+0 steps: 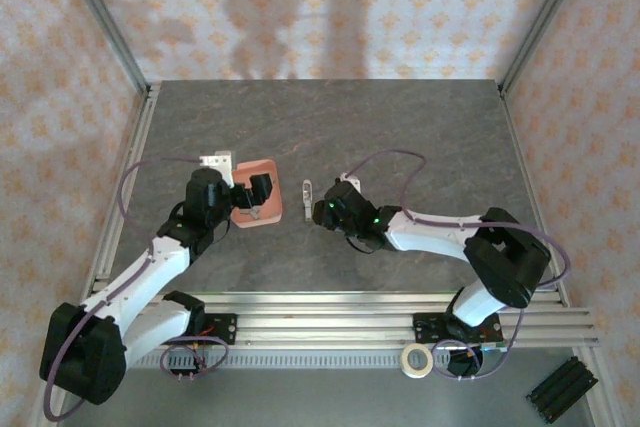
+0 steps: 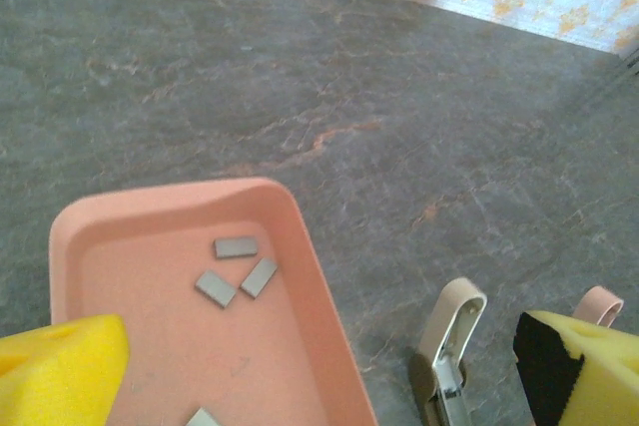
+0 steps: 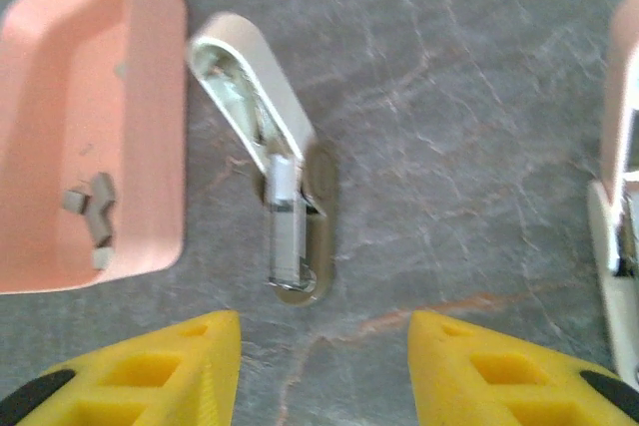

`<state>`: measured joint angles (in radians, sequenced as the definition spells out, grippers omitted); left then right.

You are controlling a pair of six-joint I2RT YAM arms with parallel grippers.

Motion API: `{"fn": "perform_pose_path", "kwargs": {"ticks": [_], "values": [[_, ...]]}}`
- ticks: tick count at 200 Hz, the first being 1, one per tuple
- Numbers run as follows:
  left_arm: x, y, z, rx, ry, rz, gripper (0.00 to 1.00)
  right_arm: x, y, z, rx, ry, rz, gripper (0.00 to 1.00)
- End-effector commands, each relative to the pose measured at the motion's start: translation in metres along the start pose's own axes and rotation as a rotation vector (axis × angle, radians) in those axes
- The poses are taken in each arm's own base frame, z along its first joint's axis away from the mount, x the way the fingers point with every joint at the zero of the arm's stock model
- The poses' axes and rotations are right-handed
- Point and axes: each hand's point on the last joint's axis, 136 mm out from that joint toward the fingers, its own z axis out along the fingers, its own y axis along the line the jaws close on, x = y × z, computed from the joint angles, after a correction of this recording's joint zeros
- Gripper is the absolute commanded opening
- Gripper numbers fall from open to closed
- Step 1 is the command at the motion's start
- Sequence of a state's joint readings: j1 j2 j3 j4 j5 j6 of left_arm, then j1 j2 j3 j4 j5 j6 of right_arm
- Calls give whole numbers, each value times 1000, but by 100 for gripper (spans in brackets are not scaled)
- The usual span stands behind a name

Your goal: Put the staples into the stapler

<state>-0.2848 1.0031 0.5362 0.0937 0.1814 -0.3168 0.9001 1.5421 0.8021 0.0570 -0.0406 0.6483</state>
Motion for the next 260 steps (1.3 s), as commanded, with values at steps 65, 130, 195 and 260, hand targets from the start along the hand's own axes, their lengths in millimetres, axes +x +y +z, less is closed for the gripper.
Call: {"fn": "perform_pose_path", "kwargs": {"ticks": [65, 130, 195, 260], "values": [[-12, -18, 33, 56, 101, 4, 95, -23, 2, -18, -45, -133, -72, 48], [-6, -38, 68, 144, 213, -27, 87, -20, -14, -24, 11, -141, -106, 49], [18, -77, 103, 318, 361, 19, 80, -19, -21, -27, 37, -147, -117, 49], [45, -95, 129, 396, 477, 71, 75, -13, -29, -29, 58, -125, -123, 49]]}}
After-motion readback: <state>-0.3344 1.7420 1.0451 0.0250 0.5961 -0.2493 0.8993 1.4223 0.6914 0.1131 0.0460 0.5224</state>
